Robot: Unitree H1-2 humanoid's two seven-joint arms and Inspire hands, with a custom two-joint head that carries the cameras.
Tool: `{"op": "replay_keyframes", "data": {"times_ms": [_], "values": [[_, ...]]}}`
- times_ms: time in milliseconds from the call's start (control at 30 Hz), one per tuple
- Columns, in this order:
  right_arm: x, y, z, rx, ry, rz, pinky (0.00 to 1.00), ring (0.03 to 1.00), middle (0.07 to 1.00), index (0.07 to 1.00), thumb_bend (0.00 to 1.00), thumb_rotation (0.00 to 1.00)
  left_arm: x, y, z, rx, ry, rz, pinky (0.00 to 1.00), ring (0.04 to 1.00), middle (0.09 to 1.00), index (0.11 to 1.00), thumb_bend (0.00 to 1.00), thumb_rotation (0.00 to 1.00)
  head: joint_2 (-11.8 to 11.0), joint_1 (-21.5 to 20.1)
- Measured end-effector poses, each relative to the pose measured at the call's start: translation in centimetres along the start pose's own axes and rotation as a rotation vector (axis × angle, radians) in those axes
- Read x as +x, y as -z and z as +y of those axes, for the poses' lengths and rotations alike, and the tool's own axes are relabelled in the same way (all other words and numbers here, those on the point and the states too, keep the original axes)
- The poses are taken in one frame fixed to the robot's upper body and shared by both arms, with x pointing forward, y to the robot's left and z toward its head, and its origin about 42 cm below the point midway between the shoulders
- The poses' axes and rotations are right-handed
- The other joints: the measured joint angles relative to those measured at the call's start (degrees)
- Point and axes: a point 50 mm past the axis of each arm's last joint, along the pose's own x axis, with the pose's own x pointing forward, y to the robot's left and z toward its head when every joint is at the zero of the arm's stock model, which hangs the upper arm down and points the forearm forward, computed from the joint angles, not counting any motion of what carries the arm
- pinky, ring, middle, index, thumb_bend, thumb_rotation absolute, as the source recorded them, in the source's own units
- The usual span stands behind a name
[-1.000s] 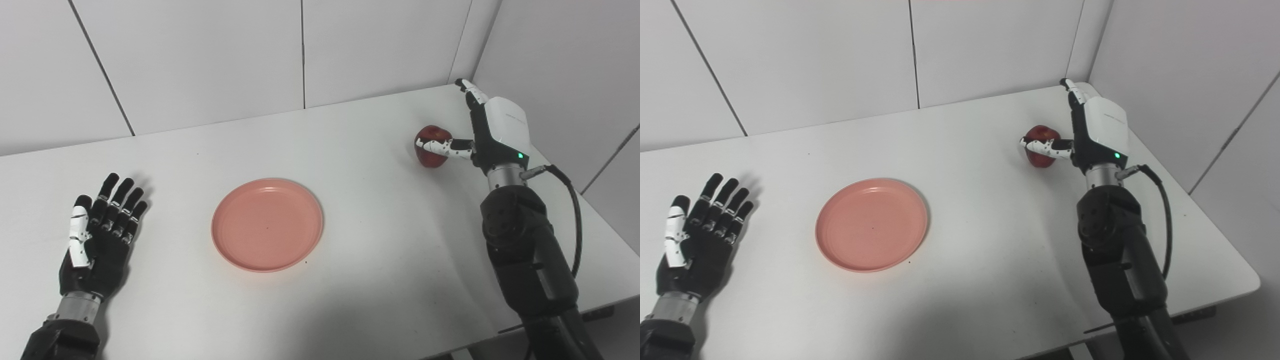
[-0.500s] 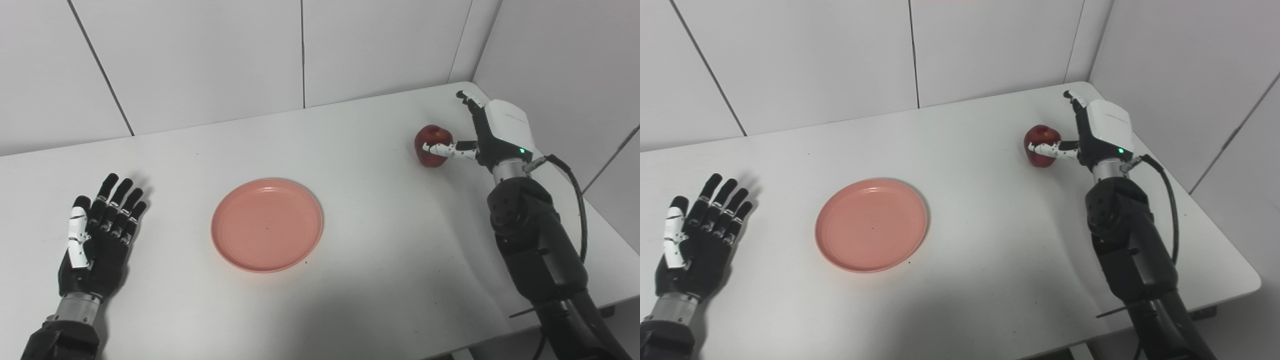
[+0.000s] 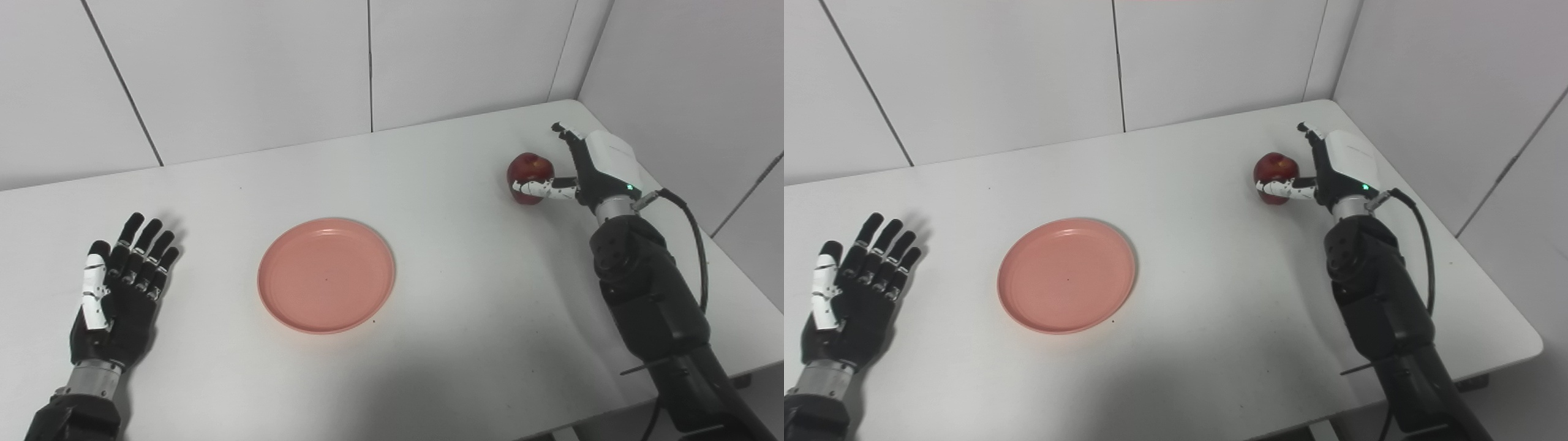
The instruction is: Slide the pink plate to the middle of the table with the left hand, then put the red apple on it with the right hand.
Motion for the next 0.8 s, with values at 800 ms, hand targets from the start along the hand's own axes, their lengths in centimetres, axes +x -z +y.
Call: {"op": "replay_keyframes", "data": {"times_ms": [800], "values": [[1.1,-1.4,0.7,0.066,-0.064,0.003,0.56,0.704,0.76,0.866,1.0,0.44,-0.3,0.1,-0.3,0.0,-0.008,-0.002,0.97,0.956,0.962,0.949,0.38,1.0,0.09,0.53]]}}
